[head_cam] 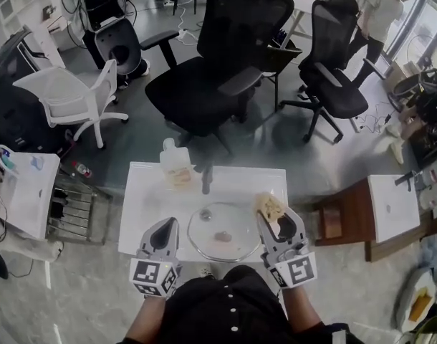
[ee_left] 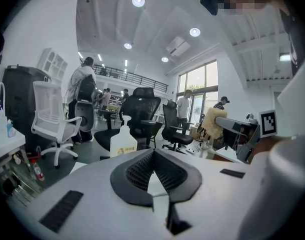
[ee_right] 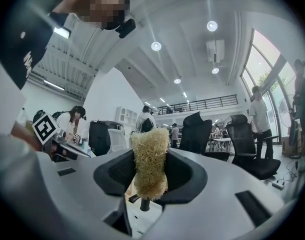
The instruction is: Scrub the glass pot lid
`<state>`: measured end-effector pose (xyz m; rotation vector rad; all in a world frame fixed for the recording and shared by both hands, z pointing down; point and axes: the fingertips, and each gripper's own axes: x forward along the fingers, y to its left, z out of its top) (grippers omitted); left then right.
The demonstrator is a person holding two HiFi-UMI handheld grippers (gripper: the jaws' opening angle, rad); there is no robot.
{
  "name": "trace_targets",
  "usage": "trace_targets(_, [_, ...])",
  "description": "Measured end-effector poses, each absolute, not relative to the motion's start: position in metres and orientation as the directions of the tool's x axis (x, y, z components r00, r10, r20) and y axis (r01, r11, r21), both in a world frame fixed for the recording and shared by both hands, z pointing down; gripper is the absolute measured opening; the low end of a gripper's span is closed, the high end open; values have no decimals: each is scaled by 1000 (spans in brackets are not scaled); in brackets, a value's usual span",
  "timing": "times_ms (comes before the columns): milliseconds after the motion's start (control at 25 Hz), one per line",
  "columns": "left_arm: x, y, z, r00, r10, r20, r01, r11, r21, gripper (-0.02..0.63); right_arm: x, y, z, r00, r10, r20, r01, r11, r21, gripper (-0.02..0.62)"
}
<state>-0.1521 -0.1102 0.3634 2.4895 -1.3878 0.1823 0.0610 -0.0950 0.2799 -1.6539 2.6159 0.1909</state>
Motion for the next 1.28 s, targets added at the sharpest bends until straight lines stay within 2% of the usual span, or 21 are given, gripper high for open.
trace_targets(280, [-150, -116, 391, 539, -772, 336, -842, -493, 217, 26, 70, -102, 295, -417, -908, -39, -908, 413, 74, 166])
trace_targets(440, [-131, -119, 398, 555, -750, 359, -830, -525, 186, 26, 79, -114, 307, -446, -895, -16, -891, 442, 99, 166])
trace_targets(720, [-116, -117, 422, 616, -699, 363, -788, -551, 276, 26, 80, -136, 334, -500, -865, 40, -860, 501, 97, 166])
trace_targets(880, [-123, -125, 454, 601, -669, 437, -799, -526, 292, 26, 80, -145, 364, -529, -843, 97, -832, 538, 135, 166])
trace_targets(1080, [-140, -134, 520, 597, -534, 599, -798, -477, 369, 28, 70, -157, 418, -585, -785, 206, -759, 619, 203, 166])
trace_targets(1200, [-143, -132, 553, 620, -439, 650, -776, -467, 424, 29, 58, -158, 455, -632, -716, 298, -681, 696, 228, 166])
trace_targets(1240, [-145, -132, 565, 630, -415, 657, -770, -444, 458, 33, 54, -158, 468, -640, -696, 326, -661, 715, 229, 166])
trace_targets(1280, [-147, -131, 577, 641, -390, 660, -763, -412, 498, 64, 50, -157, 480, -647, -679, 347, -643, 731, 230, 166])
